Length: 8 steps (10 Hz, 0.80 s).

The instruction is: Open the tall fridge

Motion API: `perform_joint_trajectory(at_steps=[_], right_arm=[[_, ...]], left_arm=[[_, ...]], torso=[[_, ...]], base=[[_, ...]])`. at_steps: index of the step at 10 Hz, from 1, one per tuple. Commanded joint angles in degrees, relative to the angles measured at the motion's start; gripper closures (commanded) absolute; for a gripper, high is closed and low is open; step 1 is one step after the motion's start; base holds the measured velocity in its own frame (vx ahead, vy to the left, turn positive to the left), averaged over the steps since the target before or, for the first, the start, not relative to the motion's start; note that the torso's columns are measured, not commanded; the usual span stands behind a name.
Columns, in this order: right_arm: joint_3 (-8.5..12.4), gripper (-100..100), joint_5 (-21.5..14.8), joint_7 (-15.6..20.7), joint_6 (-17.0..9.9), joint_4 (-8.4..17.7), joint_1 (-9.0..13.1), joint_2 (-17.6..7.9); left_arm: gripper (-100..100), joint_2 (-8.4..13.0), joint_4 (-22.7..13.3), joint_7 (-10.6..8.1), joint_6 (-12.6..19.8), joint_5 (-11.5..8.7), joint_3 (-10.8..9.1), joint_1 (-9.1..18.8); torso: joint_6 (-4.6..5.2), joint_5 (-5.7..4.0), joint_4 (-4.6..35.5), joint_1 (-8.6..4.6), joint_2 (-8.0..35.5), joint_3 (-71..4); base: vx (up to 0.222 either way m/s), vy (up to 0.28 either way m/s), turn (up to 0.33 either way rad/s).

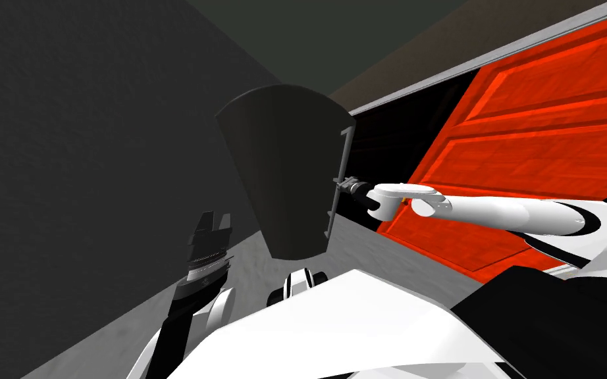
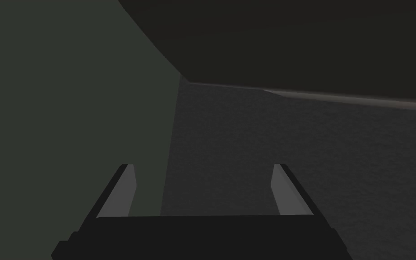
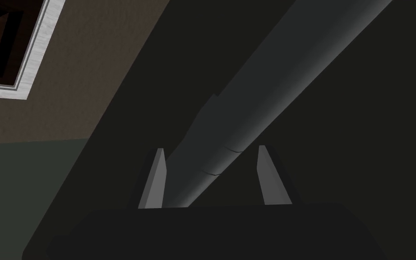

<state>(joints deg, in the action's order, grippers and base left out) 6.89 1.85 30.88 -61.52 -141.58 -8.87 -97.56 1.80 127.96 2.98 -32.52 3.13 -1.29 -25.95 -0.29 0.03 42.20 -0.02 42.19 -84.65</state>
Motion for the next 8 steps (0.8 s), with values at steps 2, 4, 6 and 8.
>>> perform_joint_trajectory(at_steps=[2,4,6,8], right_arm=[[-0.5,100,-0.18,-0.3,-3.77,-6.6,0.63,-0.46],[-0.5,100,-0.18,-0.3,-3.77,-7.05,0.63,-0.46],[0.86,100,-0.03,-0.5,-4.55,-5.51,-0.99,-0.48],[0.94,100,0.19,-1.08,-5.52,-4.41,-1.47,-1.05]], left_arm=[[0,-0.01,0.01,0.0,-0.01,0.0,0.01,-0.02],[0,0.0,0.0,0.0,0.0,0.0,0.0,0.0],[0,0.0,0.0,0.0,0.0,0.0,0.0,0.0],[0,-0.02,0.0,0.0,0.0,0.0,0.02,0.02]], torso=[[0.42,0.0,0.06,0.11,0.05,0.06],[-0.06,-0.01,-0.08,0.09,-0.05,-0.02],[0.16,0.04,-0.08,0.21,-0.21,-0.13],[0.25,-0.04,-0.1,0.4,0.22,0.21]], base=[[0.042,0.086,-0.262],[-0.008,-0.01,0.016],[-0.044,0.036,0.002],[-0.188,0.172,-0.021]])
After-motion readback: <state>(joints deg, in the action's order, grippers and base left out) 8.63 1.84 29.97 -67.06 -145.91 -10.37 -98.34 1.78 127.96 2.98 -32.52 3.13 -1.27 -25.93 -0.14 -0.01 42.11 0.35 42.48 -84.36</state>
